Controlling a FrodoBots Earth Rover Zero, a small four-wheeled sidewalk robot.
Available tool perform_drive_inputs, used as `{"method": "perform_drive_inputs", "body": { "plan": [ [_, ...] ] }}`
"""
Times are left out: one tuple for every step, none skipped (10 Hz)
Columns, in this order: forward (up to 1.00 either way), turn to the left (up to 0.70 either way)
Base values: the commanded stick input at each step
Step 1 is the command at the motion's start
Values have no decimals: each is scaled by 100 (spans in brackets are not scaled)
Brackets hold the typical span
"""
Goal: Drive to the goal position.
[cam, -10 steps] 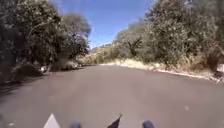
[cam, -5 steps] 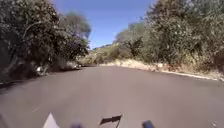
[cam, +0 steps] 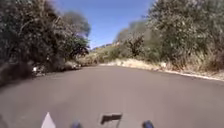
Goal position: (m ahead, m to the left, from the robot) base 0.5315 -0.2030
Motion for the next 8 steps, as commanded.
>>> {"method": "perform_drive_inputs", "body": {
  "plan": [
    [85, 0],
    [85, 0],
    [85, 0],
    [85, 0],
    [85, 0],
    [85, 0],
    [85, 0],
    [85, 0]
  ]
}}
